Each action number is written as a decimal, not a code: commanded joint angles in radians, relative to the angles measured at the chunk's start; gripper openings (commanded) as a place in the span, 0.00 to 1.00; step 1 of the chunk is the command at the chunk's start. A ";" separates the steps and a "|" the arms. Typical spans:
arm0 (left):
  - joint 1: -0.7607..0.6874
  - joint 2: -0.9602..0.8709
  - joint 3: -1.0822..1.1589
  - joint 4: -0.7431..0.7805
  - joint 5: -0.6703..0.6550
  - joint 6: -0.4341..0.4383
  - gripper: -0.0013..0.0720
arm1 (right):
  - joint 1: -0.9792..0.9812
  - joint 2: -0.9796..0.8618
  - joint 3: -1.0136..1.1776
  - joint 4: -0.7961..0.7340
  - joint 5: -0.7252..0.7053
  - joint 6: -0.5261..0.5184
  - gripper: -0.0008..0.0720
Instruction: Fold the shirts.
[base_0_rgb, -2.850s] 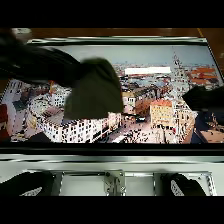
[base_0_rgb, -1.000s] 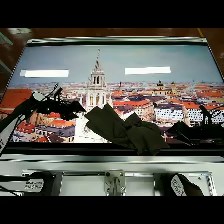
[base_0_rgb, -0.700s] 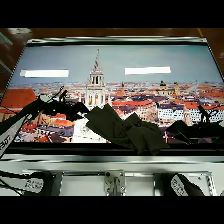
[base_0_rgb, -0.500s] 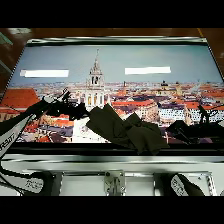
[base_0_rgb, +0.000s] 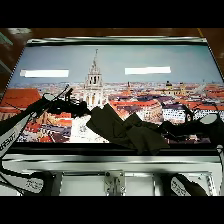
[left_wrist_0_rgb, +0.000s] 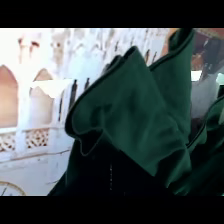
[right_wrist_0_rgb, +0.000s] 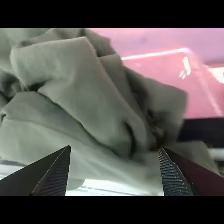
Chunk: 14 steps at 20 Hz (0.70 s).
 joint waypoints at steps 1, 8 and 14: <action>0.001 0.019 0.047 -0.002 -0.051 0.035 0.06 | 0.119 -0.092 -0.002 0.003 -0.077 0.011 0.92; 0.002 0.124 0.173 0.013 -0.051 0.034 0.06 | 0.207 -0.038 0.069 -0.027 0.043 -0.031 0.10; 0.049 0.442 0.517 0.130 -0.036 0.051 0.06 | 0.207 0.274 0.502 -0.097 0.004 -0.078 0.10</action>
